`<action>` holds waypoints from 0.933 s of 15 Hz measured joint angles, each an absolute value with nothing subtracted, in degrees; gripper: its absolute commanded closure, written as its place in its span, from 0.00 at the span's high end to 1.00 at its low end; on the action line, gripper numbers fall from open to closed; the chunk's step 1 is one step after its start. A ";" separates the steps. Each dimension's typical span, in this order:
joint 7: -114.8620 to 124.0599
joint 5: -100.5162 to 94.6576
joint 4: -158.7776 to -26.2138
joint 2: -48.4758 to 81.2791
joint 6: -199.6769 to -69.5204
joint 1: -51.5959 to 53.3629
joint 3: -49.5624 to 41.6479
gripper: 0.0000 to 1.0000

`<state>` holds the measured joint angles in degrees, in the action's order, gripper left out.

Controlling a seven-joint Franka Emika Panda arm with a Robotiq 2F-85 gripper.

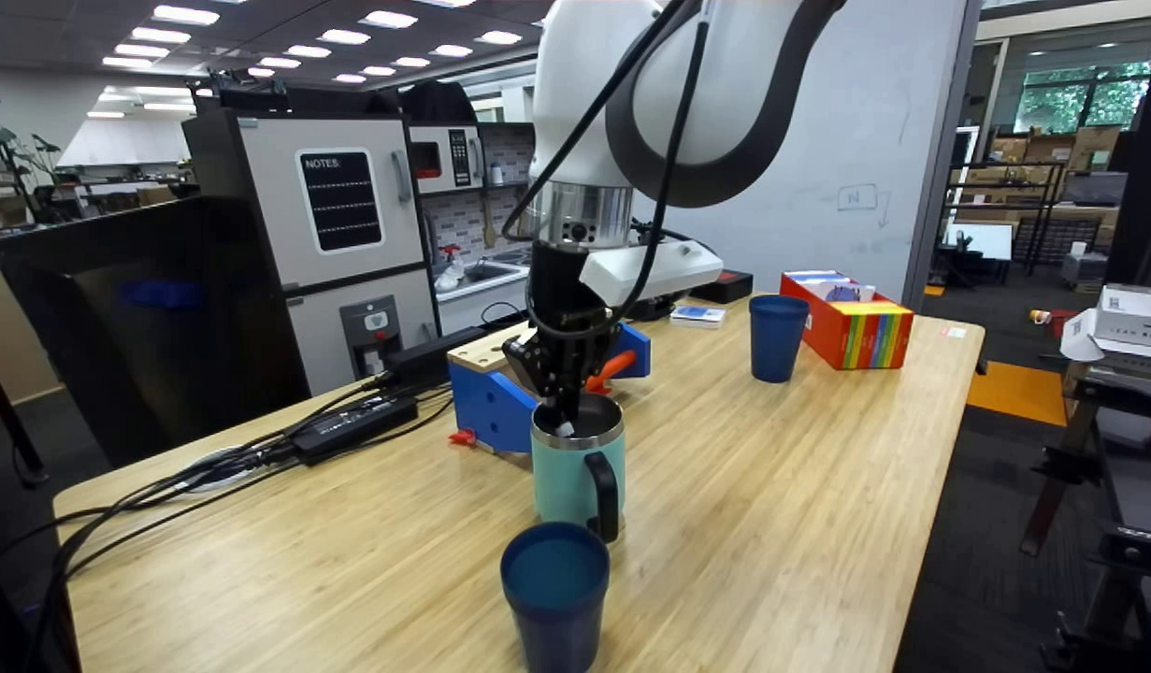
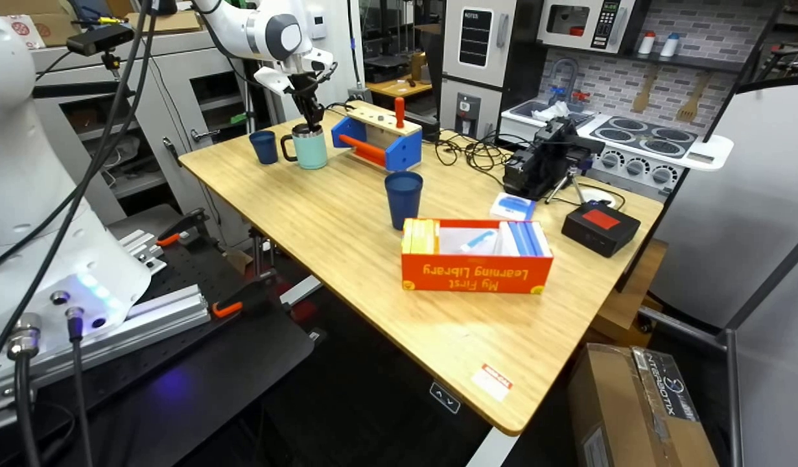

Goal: Remove the marker from the cup and put it on the table

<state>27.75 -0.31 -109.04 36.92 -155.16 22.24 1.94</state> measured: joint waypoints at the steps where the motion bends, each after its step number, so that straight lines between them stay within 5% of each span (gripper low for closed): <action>1: 27.75 -0.31 -109.04 36.92 -155.16 22.24 1.94 0.19; 3: 27.75 -0.31 -109.04 36.92 -155.16 22.24 1.94 0.19; 4: 27.75 -0.31 -109.04 36.92 -155.16 22.24 1.94 0.05; 14: 30.62 -1.60 -111.62 34.67 -155.95 25.92 -0.56 0.05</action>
